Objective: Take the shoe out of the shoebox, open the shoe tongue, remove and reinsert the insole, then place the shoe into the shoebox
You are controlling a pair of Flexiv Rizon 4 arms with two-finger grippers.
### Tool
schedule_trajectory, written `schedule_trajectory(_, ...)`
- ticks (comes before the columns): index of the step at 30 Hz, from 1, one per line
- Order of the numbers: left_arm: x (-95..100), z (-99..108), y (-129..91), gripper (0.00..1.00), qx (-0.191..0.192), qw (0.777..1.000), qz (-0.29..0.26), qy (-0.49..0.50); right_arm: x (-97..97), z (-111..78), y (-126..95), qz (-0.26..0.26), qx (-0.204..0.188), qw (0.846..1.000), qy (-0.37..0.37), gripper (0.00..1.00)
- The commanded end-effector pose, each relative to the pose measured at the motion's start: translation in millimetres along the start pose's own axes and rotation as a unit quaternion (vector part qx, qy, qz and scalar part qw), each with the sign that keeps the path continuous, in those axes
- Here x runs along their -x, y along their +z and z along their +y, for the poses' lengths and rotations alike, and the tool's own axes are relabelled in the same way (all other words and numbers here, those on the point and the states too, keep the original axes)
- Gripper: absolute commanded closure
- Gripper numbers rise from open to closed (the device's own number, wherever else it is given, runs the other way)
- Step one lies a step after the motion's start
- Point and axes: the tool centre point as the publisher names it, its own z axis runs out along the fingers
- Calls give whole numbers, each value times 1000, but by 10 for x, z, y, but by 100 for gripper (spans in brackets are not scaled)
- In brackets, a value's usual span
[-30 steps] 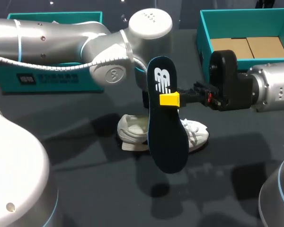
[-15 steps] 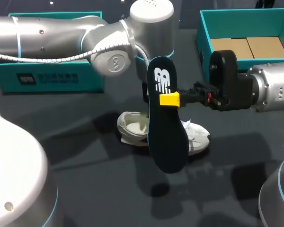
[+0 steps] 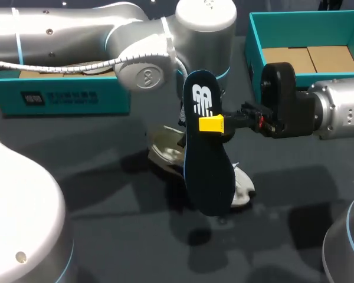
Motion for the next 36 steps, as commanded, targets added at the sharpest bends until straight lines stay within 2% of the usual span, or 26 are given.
schedule_trajectory(1,20,31,-36,100,-6,1000,1,28,0,-10,19,-1,0,1000,1,100)
schedule_trajectory(6,137,124,-92,100,-14,991,1,132,0,-10,19,-1,0,1000,1,100)
schedule_trajectory(14,273,300,-66,100,-10,978,0,210,0,-10,19,-1,0,1000,1,100)
schedule_trajectory(21,268,396,-59,100,-14,953,-19,301,0,-10,19,-1,0,1000,1,100)
schedule_trajectory(27,191,376,-73,100,-25,933,-34,358,0,-10,19,-1,0,1000,1,100)
schedule_trajectory(36,142,192,48,100,-41,912,-29,407,0,-10,19,-1,0,1000,1,100)
